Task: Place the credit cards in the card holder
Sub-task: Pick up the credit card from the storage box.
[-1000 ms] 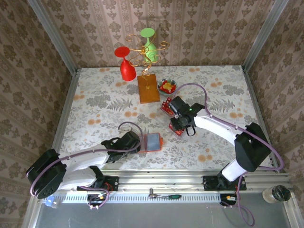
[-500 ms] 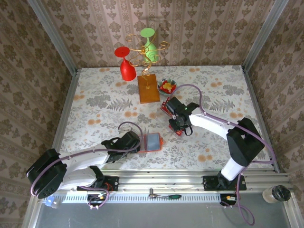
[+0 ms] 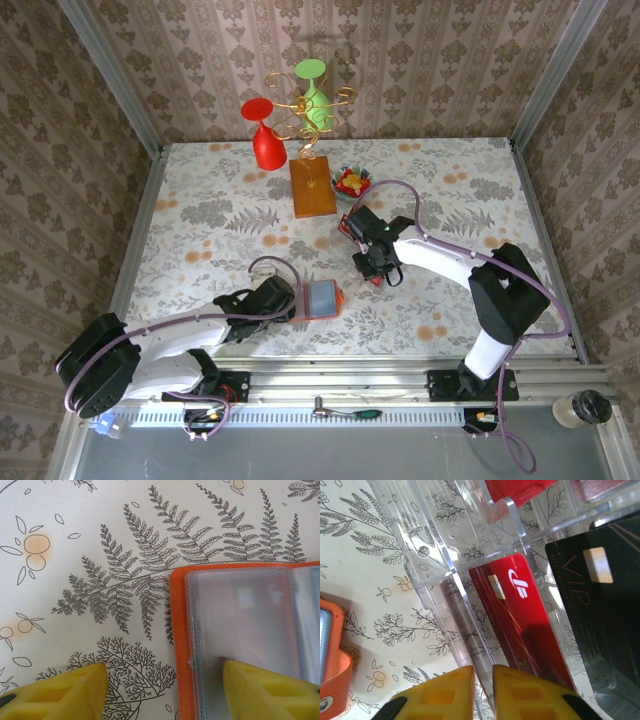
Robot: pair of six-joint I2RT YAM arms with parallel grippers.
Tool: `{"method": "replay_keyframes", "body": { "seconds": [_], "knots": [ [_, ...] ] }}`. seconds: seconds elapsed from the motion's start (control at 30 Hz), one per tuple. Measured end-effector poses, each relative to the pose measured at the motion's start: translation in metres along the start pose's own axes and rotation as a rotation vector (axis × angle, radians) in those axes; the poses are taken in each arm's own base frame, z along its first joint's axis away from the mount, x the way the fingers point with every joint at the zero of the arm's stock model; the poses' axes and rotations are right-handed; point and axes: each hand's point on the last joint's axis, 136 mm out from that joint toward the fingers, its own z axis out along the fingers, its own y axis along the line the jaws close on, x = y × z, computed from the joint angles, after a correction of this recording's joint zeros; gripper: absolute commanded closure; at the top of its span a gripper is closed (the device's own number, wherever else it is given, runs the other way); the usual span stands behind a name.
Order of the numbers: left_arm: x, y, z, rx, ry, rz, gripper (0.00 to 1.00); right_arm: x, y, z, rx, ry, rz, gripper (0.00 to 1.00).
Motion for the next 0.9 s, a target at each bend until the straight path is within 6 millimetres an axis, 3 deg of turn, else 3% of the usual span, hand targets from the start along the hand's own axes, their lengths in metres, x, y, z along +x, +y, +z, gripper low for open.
{"method": "replay_keyframes", "body": {
  "seconds": [0.37, 0.6, 0.73, 0.9],
  "knots": [
    [-0.001, 0.0, 0.0, 0.001, -0.001, -0.001, 0.37, -0.01, 0.006, -0.01, -0.03, -0.023, -0.043, 0.99],
    [-0.007, -0.005, -0.005, 0.016, -0.016, -0.007, 0.37, -0.028, 0.016, -0.053, -0.11, -0.127, -0.038, 1.0],
    [-0.01, -0.005, -0.007, 0.02, -0.025, -0.012, 0.37, -0.035, 0.031, -0.078, -0.2, -0.185, -0.02, 1.0],
    [-0.013, -0.003, -0.01, 0.019, -0.033, -0.021, 0.36, -0.038, 0.069, -0.087, -0.343, -0.207, 0.003, 1.0]
  ]
}}
